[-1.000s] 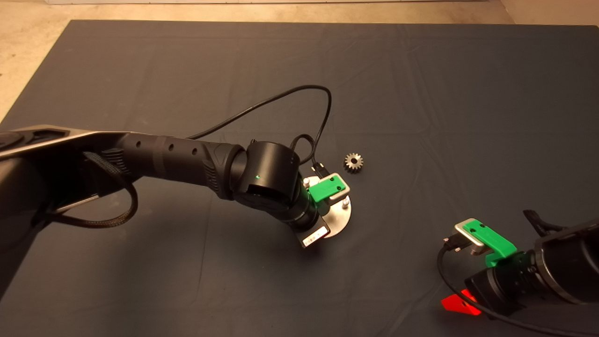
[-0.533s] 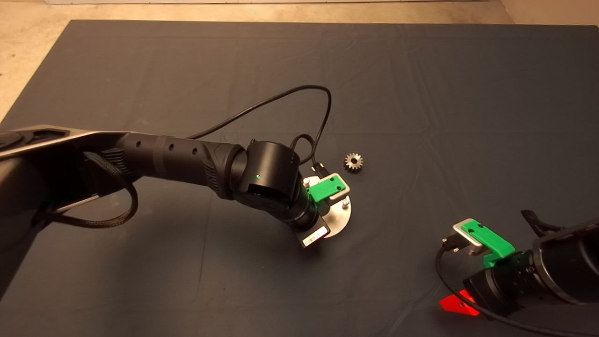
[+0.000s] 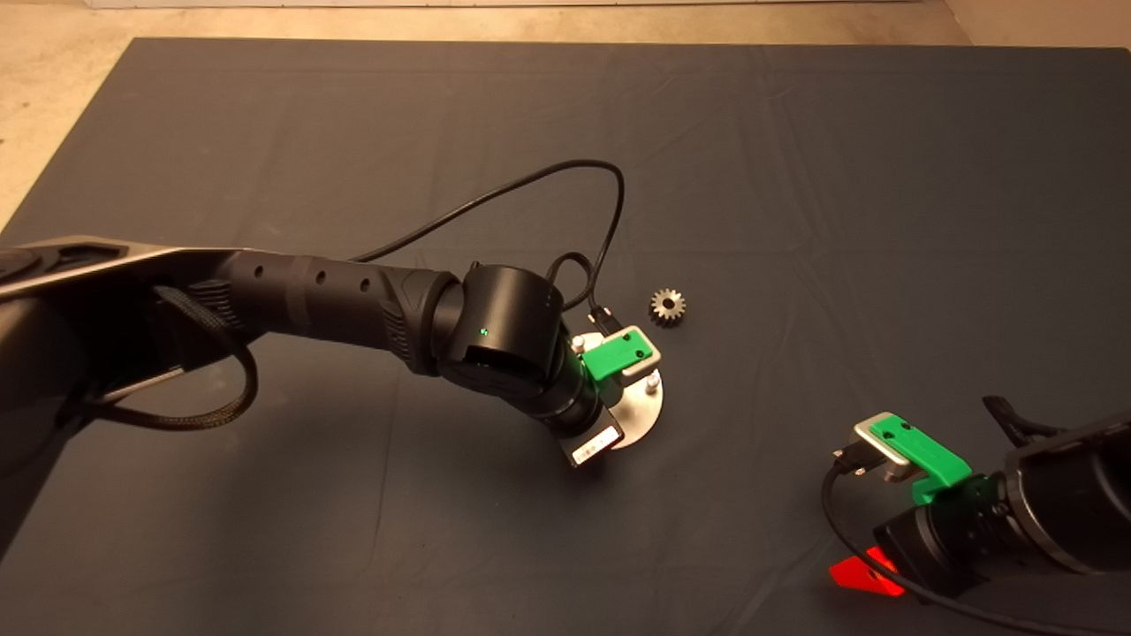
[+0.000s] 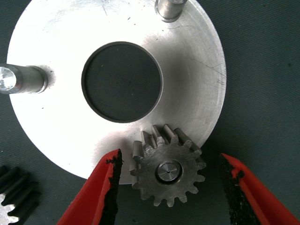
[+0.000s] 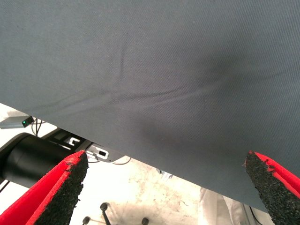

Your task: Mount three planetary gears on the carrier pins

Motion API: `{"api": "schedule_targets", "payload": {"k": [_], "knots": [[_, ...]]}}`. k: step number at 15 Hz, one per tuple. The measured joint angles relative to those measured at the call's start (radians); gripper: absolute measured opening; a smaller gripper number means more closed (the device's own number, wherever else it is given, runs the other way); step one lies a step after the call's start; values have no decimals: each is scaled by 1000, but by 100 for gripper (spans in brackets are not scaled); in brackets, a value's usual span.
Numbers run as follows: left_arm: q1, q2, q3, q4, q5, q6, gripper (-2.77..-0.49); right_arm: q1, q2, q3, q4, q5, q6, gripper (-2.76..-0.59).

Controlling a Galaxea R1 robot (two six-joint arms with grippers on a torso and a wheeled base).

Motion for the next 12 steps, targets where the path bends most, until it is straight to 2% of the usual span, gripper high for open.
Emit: {"api": "schedule_targets", "payload": {"k": [1,3,4,6,7,9,10,11,12], "knots": [[0,-4,0,0,-5,0,-192,0,0,0,0,0,0,-86],[-5,-13,1,-5,-16,0,-176,0,0,0,0,0,0,-86],[-24,-15,1,-21,-16,0,-176,0,0,0,0,-1,0,-86],[-100,-25,1,-79,-16,0,-175,0,0,0,0,0,0,-86],[-147,-30,2,-116,-15,0,-165,0,0,0,0,0,0,-86],[-235,-45,5,-163,-15,0,-162,0,0,0,0,0,0,-86],[-257,-60,6,-195,-13,0,-162,0,0,0,0,0,0,-86],[-266,-74,6,-220,-12,0,-162,0,0,0,0,-1,0,-86],[-267,-91,6,-228,-11,13,-162,0,0,0,0,0,0,-86]]}}
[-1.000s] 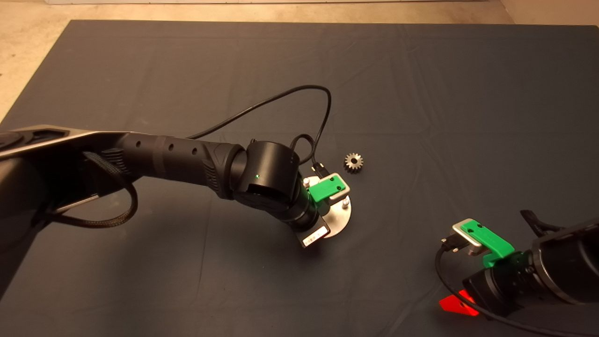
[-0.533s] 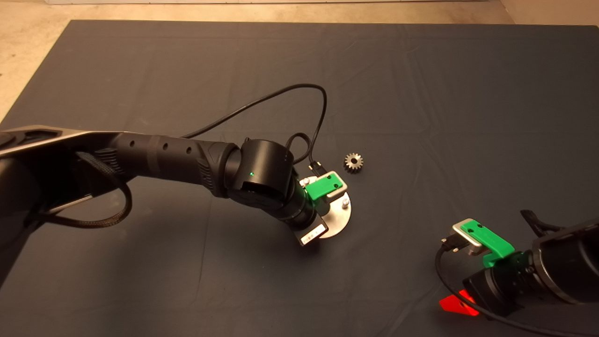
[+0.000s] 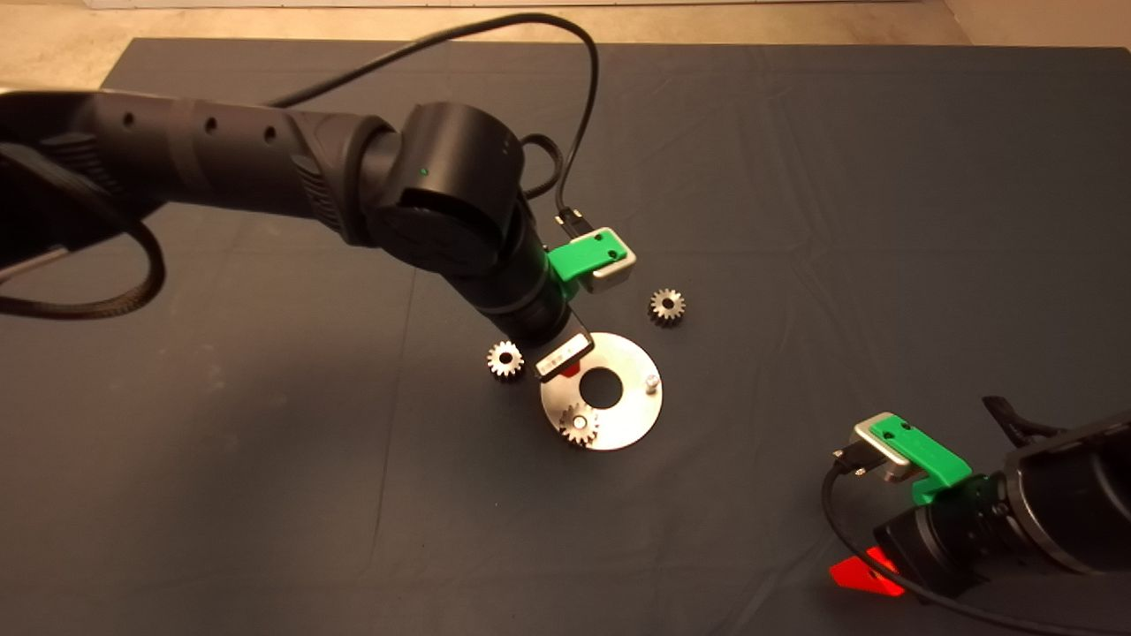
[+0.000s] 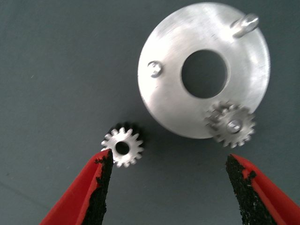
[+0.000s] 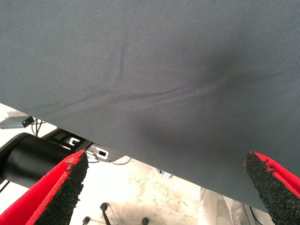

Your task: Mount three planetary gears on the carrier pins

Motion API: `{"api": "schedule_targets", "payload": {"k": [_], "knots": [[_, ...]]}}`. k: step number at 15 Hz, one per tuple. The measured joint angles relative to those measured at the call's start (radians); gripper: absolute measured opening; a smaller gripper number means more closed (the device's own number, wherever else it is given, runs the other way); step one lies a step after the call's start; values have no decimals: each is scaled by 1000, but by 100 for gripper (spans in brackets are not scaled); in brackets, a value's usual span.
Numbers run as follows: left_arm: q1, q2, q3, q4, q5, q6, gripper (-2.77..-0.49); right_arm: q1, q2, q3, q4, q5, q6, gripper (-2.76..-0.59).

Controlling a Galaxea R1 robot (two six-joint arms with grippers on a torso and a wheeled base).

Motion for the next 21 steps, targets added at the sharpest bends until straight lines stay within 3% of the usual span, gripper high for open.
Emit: {"api": "schedule_targets", "payload": {"k": [4,7,10,12,19,21], "knots": [[0,-48,-9,-5,3,56,-162,0,8,0,0,2,0,-86],[10,-67,-26,-3,5,59,-162,0,15,0,0,0,0,-86],[95,-66,-29,7,4,59,-162,0,24,0,0,1,0,-86],[138,-64,-34,34,-1,60,-162,0,24,0,0,1,0,-86],[143,-75,-89,51,-2,119,-162,1,27,0,0,0,0,-86],[143,-75,-108,51,-16,135,-162,1,27,0,0,0,1,-86]]}}
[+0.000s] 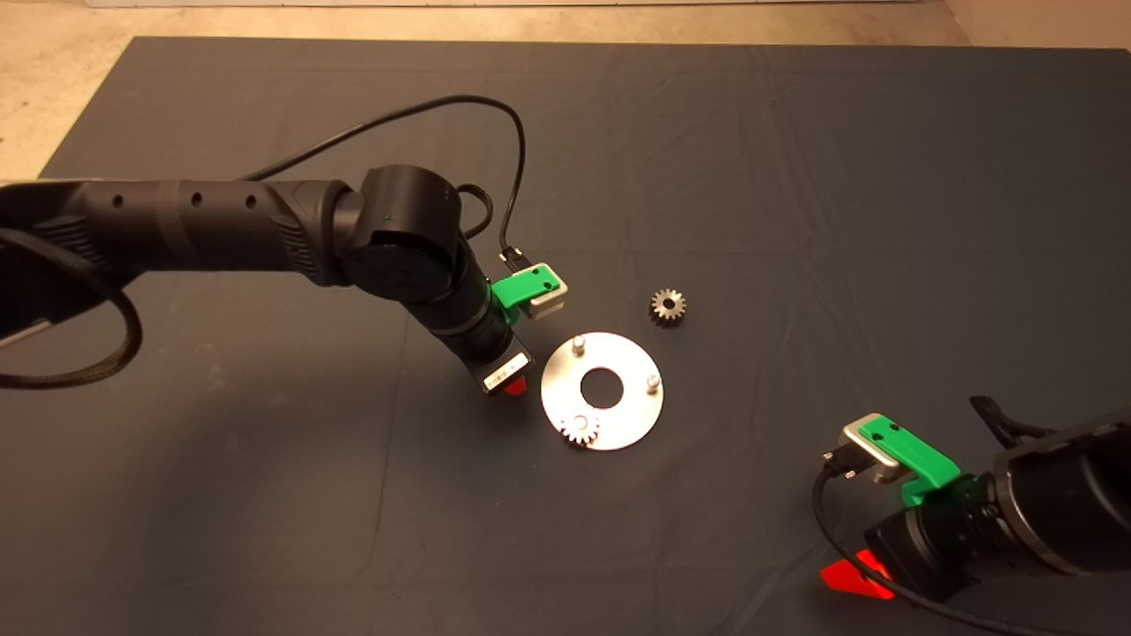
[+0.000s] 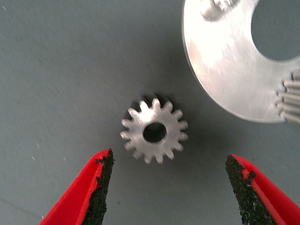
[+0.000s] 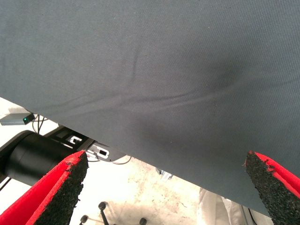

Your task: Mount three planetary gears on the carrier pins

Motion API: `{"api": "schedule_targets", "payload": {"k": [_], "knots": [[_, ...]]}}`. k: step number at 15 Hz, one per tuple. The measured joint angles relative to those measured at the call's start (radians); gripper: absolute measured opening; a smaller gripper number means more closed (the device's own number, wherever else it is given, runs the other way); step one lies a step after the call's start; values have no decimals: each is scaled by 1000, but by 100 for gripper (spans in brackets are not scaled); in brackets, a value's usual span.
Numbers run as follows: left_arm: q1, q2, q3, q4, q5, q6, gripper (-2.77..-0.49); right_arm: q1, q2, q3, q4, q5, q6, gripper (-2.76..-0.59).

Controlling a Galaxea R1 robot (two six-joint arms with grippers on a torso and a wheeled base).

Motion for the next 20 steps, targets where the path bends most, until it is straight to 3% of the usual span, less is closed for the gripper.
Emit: {"api": "schedule_targets", "payload": {"k": [3,8,11,13,20], "knots": [[0,1,-44,0,-40,22,-162,0,0,0,0,0,0,-86],[6,0,-59,1,-55,33,-162,0,0,0,0,0,0,-86],[46,1,-64,0,-67,48,-162,0,0,0,0,0,1,-86],[60,0,-68,3,-76,48,-162,0,0,0,0,0,3,-86],[61,0,-81,3,-84,65,-162,0,0,0,0,0,3,-86]]}}
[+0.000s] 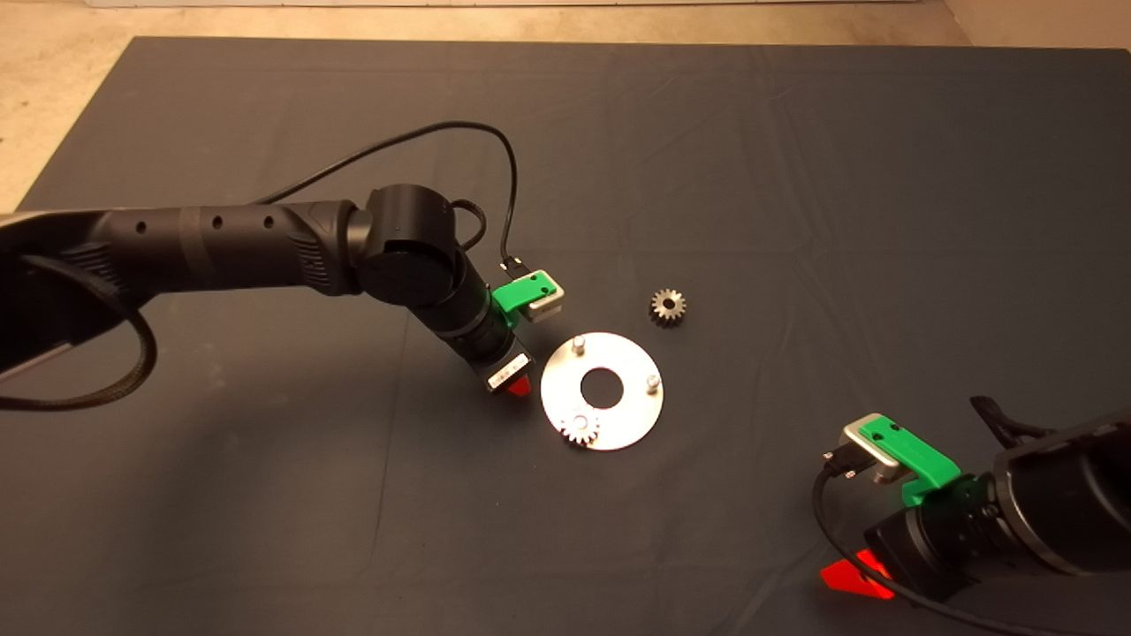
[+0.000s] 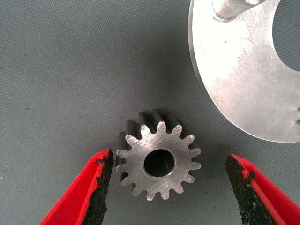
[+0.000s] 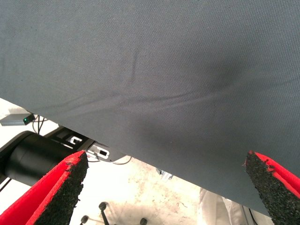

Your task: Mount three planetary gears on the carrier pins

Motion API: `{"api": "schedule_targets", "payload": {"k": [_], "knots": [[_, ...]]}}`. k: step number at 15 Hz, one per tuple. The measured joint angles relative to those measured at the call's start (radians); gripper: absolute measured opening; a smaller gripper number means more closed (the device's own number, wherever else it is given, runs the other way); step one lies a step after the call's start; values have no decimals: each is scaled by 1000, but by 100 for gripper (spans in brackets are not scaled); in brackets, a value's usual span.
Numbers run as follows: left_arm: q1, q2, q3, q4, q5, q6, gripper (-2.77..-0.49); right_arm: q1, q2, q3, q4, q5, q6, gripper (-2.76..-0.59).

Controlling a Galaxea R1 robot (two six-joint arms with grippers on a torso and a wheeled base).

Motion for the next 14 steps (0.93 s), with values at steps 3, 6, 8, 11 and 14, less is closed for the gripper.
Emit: {"api": "schedule_targets", "payload": {"k": [3,6,8,11,14], "knots": [[0,-1,-13,0,0,9,-162,0,0,0,0,0,0,-86],[0,-1,-13,0,-14,13,-162,0,0,0,0,0,0,-86],[0,-4,-13,0,-20,15,-170,0,0,0,0,0,0,-86],[0,-18,-13,0,-42,16,-180,0,0,0,0,0,0,-86],[0,-26,-13,0,-53,16,-193,0,0,0,0,0,0,-86]]}}
